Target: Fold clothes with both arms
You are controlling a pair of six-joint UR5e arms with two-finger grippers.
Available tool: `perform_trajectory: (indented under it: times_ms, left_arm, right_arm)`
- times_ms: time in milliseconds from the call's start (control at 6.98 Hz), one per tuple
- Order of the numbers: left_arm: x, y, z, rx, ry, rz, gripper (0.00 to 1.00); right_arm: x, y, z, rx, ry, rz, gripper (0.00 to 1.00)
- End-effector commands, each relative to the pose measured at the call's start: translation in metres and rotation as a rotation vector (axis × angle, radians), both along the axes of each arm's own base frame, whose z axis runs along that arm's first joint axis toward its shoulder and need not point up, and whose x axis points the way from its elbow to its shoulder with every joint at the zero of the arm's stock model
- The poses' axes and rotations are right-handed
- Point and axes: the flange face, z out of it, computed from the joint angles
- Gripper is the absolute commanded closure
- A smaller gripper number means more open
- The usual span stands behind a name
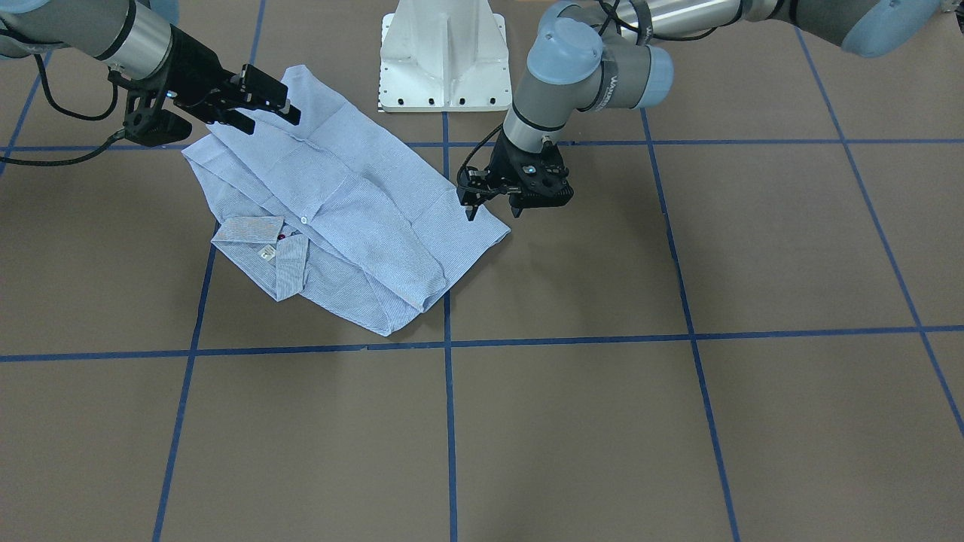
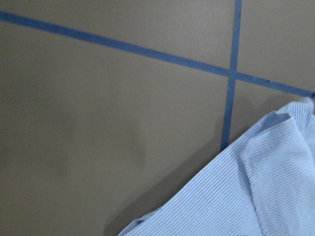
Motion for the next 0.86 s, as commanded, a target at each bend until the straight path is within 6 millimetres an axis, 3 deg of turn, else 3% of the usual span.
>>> perform_trajectory:
  times_ms: [0,287,716]
  left_arm:
    - [0.019,-0.002,0.019,-0.019,-0.034,-0.015,0.23]
    - [0.023,-0.004,0.03,-0.025,-0.054,-0.013,0.25]
    - [0.034,0.008,0.032,-0.029,-0.06,0.009,0.25]
  right_arm:
    - [-0.001,-0.004,-0.007,0.013,-0.007,0.015,0.0]
    - [0.0,-0.005,-0.006,0.012,-0.006,0.016,0.0]
    - [0.001,-0.006,-0.005,0.01,-0.004,0.019,0.0]
